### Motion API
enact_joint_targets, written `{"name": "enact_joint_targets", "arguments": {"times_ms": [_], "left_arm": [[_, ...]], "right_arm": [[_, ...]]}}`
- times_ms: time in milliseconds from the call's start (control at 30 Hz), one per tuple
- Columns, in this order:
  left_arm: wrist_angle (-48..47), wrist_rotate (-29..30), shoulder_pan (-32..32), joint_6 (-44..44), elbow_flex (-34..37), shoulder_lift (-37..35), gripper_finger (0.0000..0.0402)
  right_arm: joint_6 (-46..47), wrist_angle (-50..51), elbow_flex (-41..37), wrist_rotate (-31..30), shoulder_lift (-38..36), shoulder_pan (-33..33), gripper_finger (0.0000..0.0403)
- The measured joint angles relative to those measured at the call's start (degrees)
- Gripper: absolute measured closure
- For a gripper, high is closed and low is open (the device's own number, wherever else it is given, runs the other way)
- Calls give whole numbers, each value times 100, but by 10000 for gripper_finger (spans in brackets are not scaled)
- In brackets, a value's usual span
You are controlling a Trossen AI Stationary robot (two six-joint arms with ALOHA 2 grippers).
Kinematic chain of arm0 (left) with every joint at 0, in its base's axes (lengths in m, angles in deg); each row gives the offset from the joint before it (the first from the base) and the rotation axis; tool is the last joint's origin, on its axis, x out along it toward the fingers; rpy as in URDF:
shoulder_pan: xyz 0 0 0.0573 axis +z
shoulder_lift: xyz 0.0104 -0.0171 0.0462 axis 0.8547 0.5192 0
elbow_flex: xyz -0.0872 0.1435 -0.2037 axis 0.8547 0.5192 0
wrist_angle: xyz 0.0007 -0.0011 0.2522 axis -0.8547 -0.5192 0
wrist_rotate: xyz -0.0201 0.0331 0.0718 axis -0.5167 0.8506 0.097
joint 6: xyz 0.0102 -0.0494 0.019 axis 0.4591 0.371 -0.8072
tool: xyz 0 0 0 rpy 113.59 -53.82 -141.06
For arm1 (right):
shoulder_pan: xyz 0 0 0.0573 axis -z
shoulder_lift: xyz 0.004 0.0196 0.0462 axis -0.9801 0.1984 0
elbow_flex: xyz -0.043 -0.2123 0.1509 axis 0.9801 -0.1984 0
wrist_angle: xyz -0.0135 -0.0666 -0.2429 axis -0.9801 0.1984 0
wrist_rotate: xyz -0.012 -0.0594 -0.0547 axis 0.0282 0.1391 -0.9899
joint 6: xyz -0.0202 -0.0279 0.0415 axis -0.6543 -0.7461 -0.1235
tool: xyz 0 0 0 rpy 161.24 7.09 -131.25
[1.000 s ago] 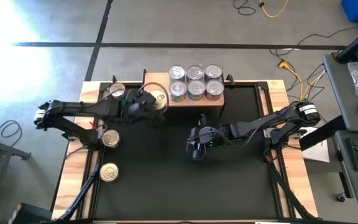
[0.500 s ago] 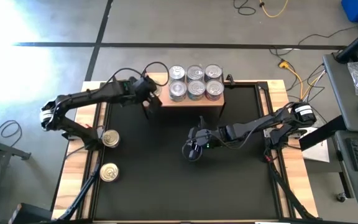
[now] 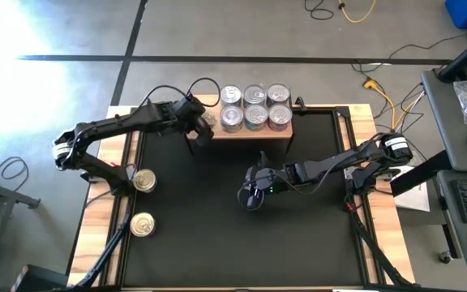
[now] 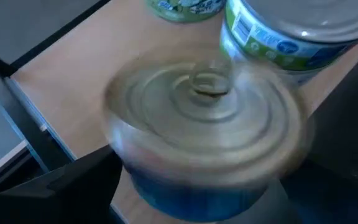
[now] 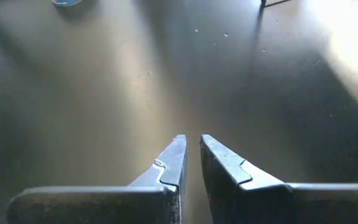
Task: Stack canned seafood by type on shelf
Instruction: Put the blue pink tuna can on the shelf
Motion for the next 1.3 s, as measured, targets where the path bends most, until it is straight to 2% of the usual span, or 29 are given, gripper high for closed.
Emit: {"name": "enact_joint_targets", "arguments": {"times_ms": [300,433,567,700,900,967,1033,1133,1200,1300], "left_arm": [[-60,-89,37,14,-30,402,4],[-529,-161,29,-84,-231,410,4],[-1277,-714,31,-219,-648,255,4],[-1807,-805,-69,-127,-906,61,4],[-1167,-788,-374,515,-759,-127,4],[-847,-1239,-588,646,-579,-111,8],[-525,-1522,-886,839,-380,-113,22],[-216,-1433,-1264,990,-121,-116,64],[124,-1247,-1357,816,14,-116,107],[466,-879,-1364,73,83,-91,189]], "right_arm": [[-49,2,0,5,0,0,364],[119,2,0,18,0,0,364],[205,17,0,42,0,0,364],[292,26,0,41,-1,5,364],[450,32,0,9,-2,84,364],[528,39,0,5,-2,111,364],[579,84,0,1,-2,120,364],[671,213,-2,8,-2,114,364],[703,284,-2,27,-2,114,364],[690,311,-2,140,-2,114,364]]}}
